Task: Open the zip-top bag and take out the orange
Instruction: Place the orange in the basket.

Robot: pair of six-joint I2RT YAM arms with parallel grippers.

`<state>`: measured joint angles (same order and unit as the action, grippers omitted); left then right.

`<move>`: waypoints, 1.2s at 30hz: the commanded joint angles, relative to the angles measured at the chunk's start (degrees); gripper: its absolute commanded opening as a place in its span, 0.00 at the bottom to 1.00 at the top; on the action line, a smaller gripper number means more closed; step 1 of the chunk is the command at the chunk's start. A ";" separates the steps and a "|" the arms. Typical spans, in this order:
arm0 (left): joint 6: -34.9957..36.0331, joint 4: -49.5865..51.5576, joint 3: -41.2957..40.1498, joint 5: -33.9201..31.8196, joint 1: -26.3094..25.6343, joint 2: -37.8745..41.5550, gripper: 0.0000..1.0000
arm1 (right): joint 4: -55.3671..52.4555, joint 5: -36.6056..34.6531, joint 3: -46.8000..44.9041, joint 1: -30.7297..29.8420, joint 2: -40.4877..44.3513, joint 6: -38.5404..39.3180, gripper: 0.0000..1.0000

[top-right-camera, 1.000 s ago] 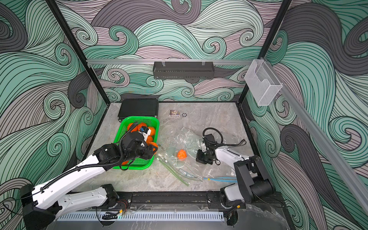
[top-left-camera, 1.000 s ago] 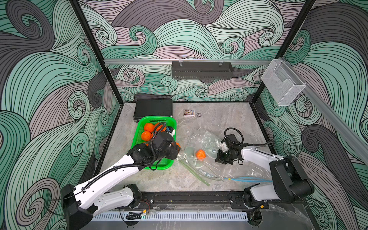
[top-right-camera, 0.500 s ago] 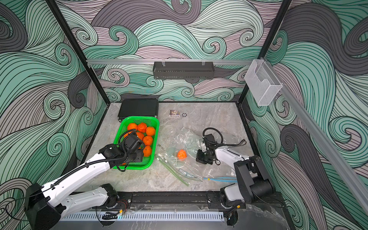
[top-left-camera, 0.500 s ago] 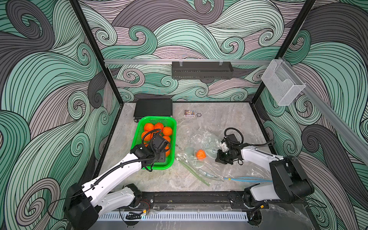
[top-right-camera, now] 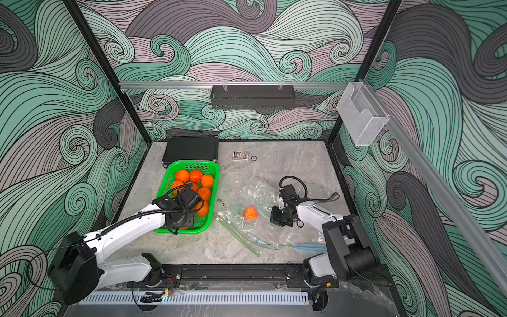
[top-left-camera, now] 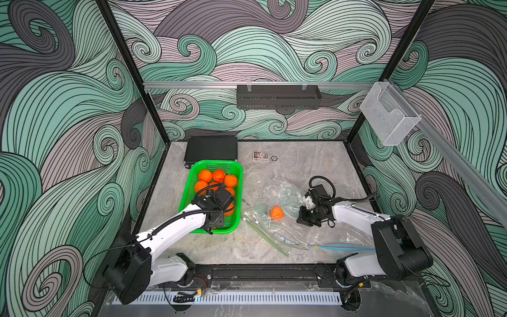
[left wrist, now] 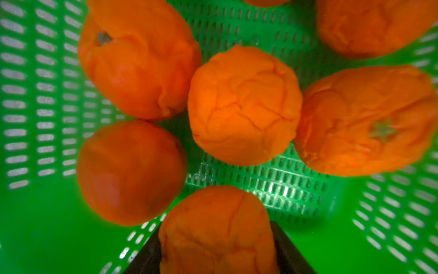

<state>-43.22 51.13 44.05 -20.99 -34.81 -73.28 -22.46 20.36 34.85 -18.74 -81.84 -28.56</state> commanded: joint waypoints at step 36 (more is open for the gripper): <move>9.13 -30.84 -1.54 33.87 -13.94 15.01 0.37 | -1.33 -2.01 -1.31 -0.33 -0.42 -0.57 0.00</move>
<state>-36.47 29.89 41.41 6.81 -42.63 -54.81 -22.37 20.36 34.85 -18.81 -81.84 -28.56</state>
